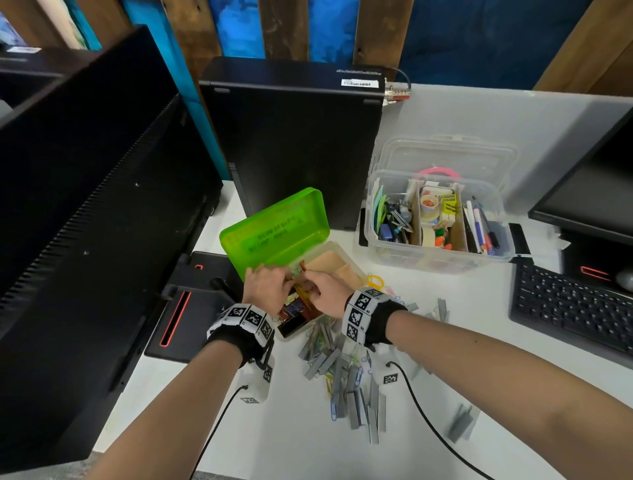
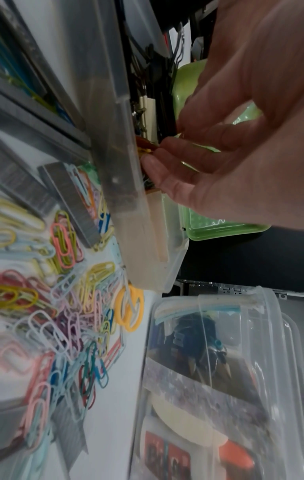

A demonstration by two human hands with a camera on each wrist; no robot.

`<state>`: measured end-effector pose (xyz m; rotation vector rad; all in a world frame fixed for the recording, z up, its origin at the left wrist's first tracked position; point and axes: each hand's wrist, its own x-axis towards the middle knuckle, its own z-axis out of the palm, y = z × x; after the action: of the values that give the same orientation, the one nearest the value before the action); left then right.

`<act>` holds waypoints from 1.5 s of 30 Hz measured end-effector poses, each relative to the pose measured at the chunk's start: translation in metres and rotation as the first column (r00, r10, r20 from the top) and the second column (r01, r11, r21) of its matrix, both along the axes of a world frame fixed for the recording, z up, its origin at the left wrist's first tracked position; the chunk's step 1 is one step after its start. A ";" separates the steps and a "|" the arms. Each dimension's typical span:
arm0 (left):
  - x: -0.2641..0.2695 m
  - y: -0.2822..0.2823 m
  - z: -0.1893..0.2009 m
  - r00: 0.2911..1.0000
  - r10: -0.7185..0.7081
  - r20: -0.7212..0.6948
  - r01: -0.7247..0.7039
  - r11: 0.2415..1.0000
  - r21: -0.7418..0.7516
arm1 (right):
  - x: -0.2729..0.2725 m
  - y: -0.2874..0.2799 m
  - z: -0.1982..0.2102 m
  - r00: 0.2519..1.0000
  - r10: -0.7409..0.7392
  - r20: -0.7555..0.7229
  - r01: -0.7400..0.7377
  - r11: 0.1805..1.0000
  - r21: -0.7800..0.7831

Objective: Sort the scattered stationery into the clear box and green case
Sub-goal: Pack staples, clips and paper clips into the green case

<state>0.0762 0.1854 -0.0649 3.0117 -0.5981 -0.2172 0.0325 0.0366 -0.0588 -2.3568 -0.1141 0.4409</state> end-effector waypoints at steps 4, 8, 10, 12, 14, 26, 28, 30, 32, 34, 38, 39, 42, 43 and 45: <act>-0.018 -0.019 0.006 0.995 -0.071 0.075 0.078 0.993 -0.087 | -0.009 -0.034 0.008 0.997 -0.057 0.043 0.058 0.998 -0.015; -0.048 -0.056 0.004 0.941 -0.331 0.070 0.338 0.923 -0.181 | -0.029 -0.075 0.011 0.979 -0.193 0.060 0.194 0.981 -0.015; -0.063 -0.078 0.004 0.889 -0.457 0.041 0.458 0.876 -0.153 | -0.043 -0.093 0.008 0.972 -0.223 0.071 0.227 0.972 -0.059; -0.074 -0.097 0.002 0.851 -0.524 -0.035 0.518 0.849 -0.106 | -0.060 -0.112 0.004 0.971 -0.232 0.049 0.237 0.964 -0.120; -0.081 -0.111 -0.001 0.832 -0.548 -0.089 0.546 0.836 -0.050 | -0.077 -0.132 -0.002 0.967 -0.254 0.011 0.251 0.946 -0.203; -0.099 -0.138 -0.032 0.905 -0.397 -0.153 0.392 0.918 -0.065 | -0.145 -0.143 -0.041 0.955 -0.294 -0.036 0.273 0.921 -0.278; -0.100 -0.139 -0.035 0.907 -0.396 -0.144 0.390 0.918 -0.066 | -0.145 -0.139 -0.042 0.957 -0.290 -0.005 0.275 0.911 -0.307; -0.101 -0.139 -0.037 0.913 -0.384 -0.140 0.377 0.923 -0.073 | -0.140 -0.136 -0.042 0.959 -0.282 0.014 0.271 0.905 -0.327; -0.102 -0.139 -0.038 0.914 -0.383 -0.131 0.377 0.924 -0.067 | -0.136 -0.136 -0.040 0.967 -0.253 -0.002 0.238 0.911 -0.336; -0.102 -0.139 -0.037 0.916 -0.380 -0.126 0.374 0.925 -0.069 | -0.131 -0.139 -0.037 0.973 -0.229 -0.026 0.206 0.917 -0.342; -0.099 -0.139 -0.035 0.925 -0.360 -0.119 0.353 0.932 -0.076 | -0.128 -0.148 -0.032 0.962 -0.272 -0.026 0.250 0.915 -0.318; -0.098 -0.139 -0.035 0.927 -0.359 -0.112 0.353 0.933 -0.066 | -0.128 -0.151 -0.031 0.958 -0.285 -0.025 0.263 0.913 -0.312; -0.095 -0.142 -0.033 0.939 -0.336 -0.073 0.334 0.942 -0.037 | -0.129 -0.158 -0.028 0.946 -0.322 -0.030 0.297 0.902 -0.312; -0.093 -0.143 -0.032 0.945 -0.323 -0.059 0.322 0.946 -0.026 | -0.131 -0.158 -0.027 0.946 -0.322 -0.028 0.297 0.903 -0.311; -0.085 -0.146 -0.029 0.950 -0.311 -0.022 0.311 0.950 0.013 | -0.134 -0.159 -0.025 0.957 -0.287 -0.029 0.264 0.911 -0.316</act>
<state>-0.0092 0.0391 -0.0937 2.9104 -1.0738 -0.2681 -0.1018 -0.1222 -0.0840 -2.6064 0.3461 0.4316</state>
